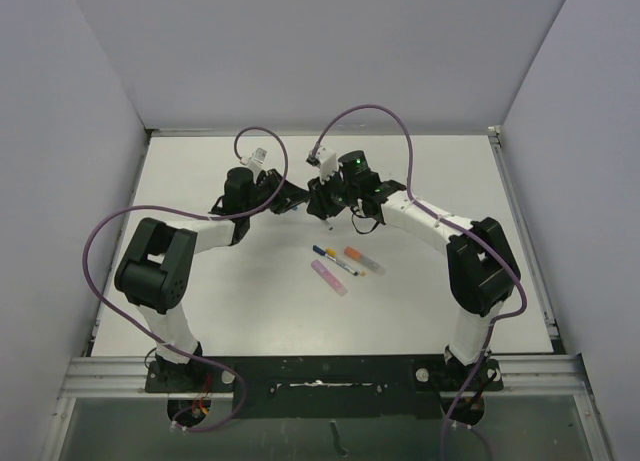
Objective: Open the pen caps
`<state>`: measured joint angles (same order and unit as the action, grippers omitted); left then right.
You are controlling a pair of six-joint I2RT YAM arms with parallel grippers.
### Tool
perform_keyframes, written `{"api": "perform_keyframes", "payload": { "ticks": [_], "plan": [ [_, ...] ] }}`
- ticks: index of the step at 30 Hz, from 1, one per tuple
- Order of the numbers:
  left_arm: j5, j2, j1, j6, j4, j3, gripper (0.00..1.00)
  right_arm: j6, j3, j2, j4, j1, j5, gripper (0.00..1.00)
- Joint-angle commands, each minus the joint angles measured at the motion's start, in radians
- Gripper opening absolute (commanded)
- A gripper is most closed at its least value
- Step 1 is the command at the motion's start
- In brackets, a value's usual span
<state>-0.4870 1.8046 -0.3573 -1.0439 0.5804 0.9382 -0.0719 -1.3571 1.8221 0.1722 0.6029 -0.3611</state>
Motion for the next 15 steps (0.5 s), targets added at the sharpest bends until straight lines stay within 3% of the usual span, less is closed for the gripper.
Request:
{"api": "perform_keyframes", "payload": {
  "ticks": [1, 9, 12, 15],
  "plan": [
    [-0.033, -0.054, -0.003, -0.023, 0.105, 0.009, 0.0, -0.004, -0.031, -0.002, -0.038, 0.007, -0.025, 0.29],
    [-0.042, -0.057, -0.004, -0.033, 0.124, 0.008, 0.0, -0.003, -0.038, 0.017, -0.037, 0.006, -0.019, 0.29],
    [-0.041, -0.058, -0.003, -0.034, 0.126, 0.004, 0.0, -0.002, -0.035, 0.016, -0.043, 0.006, -0.017, 0.21],
    [-0.04, -0.06, -0.001, -0.035, 0.127, 0.003, 0.0, -0.002, -0.033, 0.017, -0.043, 0.008, -0.014, 0.05]
  ]
}}
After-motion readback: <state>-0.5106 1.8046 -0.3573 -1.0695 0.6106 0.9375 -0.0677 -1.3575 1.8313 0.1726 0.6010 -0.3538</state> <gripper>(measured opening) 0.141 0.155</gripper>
